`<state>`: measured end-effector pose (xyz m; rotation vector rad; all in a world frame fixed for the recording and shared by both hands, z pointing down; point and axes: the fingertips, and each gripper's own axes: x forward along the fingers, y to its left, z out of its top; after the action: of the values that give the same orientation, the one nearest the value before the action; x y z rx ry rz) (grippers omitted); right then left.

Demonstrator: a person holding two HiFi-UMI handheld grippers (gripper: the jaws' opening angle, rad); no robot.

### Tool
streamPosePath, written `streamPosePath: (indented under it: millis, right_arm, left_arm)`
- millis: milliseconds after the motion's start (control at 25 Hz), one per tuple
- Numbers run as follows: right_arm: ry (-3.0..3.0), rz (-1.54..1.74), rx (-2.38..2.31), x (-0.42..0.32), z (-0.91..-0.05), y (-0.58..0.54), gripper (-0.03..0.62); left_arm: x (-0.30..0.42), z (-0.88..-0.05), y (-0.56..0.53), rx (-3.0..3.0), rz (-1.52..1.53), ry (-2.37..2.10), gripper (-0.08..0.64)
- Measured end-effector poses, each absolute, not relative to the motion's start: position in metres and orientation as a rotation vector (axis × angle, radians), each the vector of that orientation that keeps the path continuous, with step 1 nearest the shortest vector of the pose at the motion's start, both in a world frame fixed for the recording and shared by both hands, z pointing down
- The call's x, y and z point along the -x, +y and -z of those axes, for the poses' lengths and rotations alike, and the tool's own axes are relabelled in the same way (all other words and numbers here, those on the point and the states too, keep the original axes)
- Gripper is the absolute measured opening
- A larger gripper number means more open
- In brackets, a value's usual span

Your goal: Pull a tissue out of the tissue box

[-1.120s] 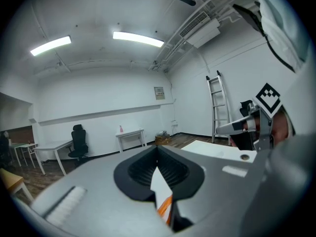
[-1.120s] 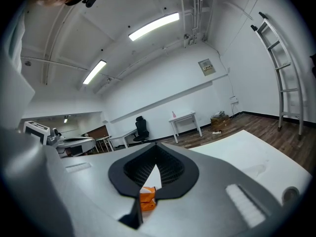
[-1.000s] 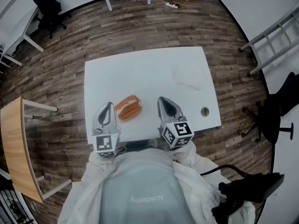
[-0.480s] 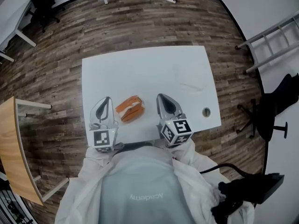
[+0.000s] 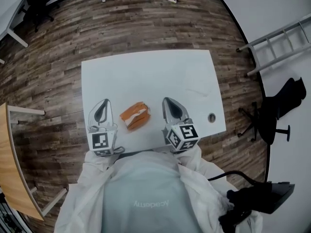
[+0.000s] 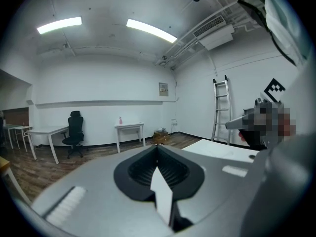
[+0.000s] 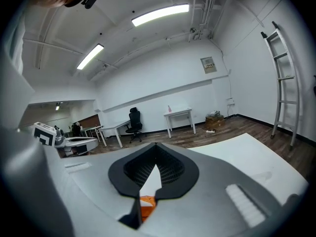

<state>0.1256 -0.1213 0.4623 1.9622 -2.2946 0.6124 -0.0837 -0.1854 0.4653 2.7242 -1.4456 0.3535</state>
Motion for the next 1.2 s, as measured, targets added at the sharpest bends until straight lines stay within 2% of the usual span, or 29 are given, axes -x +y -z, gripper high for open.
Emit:
streamPosePath:
  millis: [560, 1200]
  right_arm:
    - [-2.237, -0.584, -1.988, -0.113, -0.46, -0.13, 0.0]
    - [-2.277, -0.599, -1.908, -0.111, -0.463, -0.138, 0.0]
  left_arm:
    - [0.084, -0.467, -0.197, -2.731, -0.285, -1.356, 0.0]
    - [0.094, -0.478, -0.193, -2.657, -0.356, -1.431, 0.0]
